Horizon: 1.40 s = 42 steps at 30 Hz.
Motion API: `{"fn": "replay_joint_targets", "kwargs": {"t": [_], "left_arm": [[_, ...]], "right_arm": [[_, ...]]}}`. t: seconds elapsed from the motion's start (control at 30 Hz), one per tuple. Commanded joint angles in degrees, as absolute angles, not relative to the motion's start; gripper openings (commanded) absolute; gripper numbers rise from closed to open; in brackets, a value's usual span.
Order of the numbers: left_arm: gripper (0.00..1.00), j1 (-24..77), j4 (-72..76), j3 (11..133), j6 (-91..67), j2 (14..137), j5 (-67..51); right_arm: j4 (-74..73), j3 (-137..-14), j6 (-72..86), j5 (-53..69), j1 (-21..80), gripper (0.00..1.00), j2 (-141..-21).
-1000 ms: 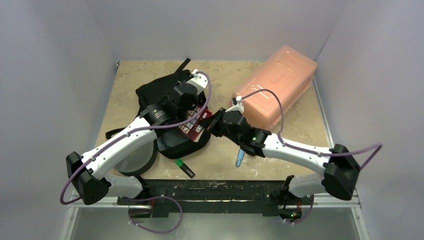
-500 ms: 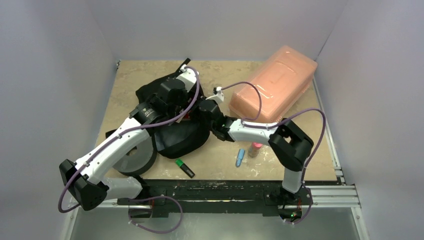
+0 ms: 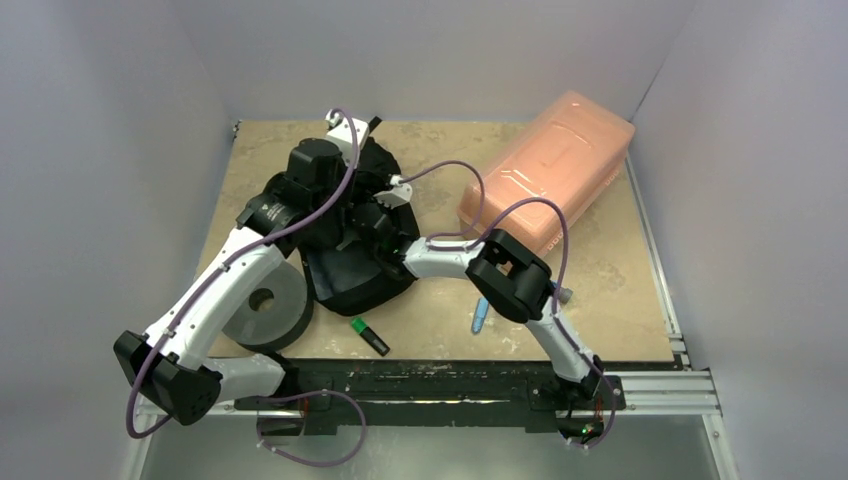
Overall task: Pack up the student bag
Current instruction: Place the book in the student bag, then zip the student bag at the center of the board.
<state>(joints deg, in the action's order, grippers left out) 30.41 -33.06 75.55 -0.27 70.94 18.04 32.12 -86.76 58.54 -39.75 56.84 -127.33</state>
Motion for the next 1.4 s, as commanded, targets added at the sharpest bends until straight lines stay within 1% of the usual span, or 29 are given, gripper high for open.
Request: {"fn": "replay_joint_targets", "kwargs": {"t": [0.0, 0.03, 0.13, 0.3, 0.33, 0.4, 0.53, 0.67, 0.73, 0.77, 0.8, 0.83, 0.93, 1.07, 1.17, 1.23, 1.37], "left_arm": [[0.0, 28.6, -31.3, 79.0, -4.2, 70.0, 13.3], [0.0, 28.4, -31.4, 78.9, -4.2, 70.0, 13.5], [0.0, 28.1, -31.6, 79.0, -4.4, 70.0, 14.0], [0.0, 27.1, -32.1, 79.1, -5.1, 70.2, 13.7], [0.0, 26.9, -32.1, 79.1, -5.1, 70.3, 13.8], [0.0, 26.7, -32.3, 79.1, -5.0, 70.6, 14.0], [0.0, 26.5, -32.6, 79.2, -4.8, 71.4, 14.7], [0.0, 26.4, -33.2, 78.4, -4.2, 71.5, 14.8], [0.0, 26.4, -33.1, 77.7, -3.9, 71.1, 15.0], [0.0, 26.4, -33.0, 77.2, -3.7, 70.9, 15.0], [0.0, 26.4, -32.8, 76.9, -3.5, 70.8, 15.1], [0.0, 26.4, -33.0, 76.7, -3.3, 70.8, 15.1], [0.0, 26.5, -34.4, 75.9, -3.1, 70.7, 14.9], [0.0, 26.9, -34.2, 74.4, -1.6, 70.6, 16.4], [0.0, 27.5, -34.7, 74.1, -0.6, 70.3, 17.7], [0.0, 28.6, -35.6, 73.7, -0.4, 70.0, 19.4], [0.0, 29.8, -41.3, 71.9, -4.2, 70.5, 16.9]], "right_arm": [[34.5, -94.2, 48.4, -49.5, 58.3, 0.27, -130.2], [34.5, -93.3, 47.5, -49.7, 58.3, 0.3, -130.1], [33.5, -87.5, 47.5, -47.4, 58.3, 0.47, -126.9], [33.5, -76.5, 41.6, -36.4, 58.3, 0.7, -117.8], [32.5, -75.1, 39.3, -33.2, 58.3, 0.73, -115.9], [28.1, -73.3, 34.6, -27.2, 58.2, 0.76, -111.8], [20.3, -70.1, 19.5, -12.1, 58.2, 0.77, -103.1], [13.1, -65.8, 19.5, 2.5, 58.0, 0.77, -94.5], [10.5, -61.9, 19.5, 4.0, 57.8, 0.77, -90.5], [10.7, -60.1, 15.8, 4.6, 56.9, 0.76, -88.7], [10.8, -58.9, -4.4, 7.2, 55.5, 0.76, -87.3], [10.6, -58.5, -7.5, 9.4, 53.7, 0.75, -86.4], [8.4, -58.9, -13.3, 17.5, 48.8, 0.76, -85.5], [10.2, -60.2, -18.2, 14.8, 45.1, 0.78, -86.7], [5.5, -65.8, -21.8, 18.9, 42.2, 0.78, -90.4], [4.9, -68.1, -23.2, 20.8, 40.8, 0.77, -92.2], [3.8, -69.1, -29.7, 23.5, 39.3, 0.77, -93.4]]}}
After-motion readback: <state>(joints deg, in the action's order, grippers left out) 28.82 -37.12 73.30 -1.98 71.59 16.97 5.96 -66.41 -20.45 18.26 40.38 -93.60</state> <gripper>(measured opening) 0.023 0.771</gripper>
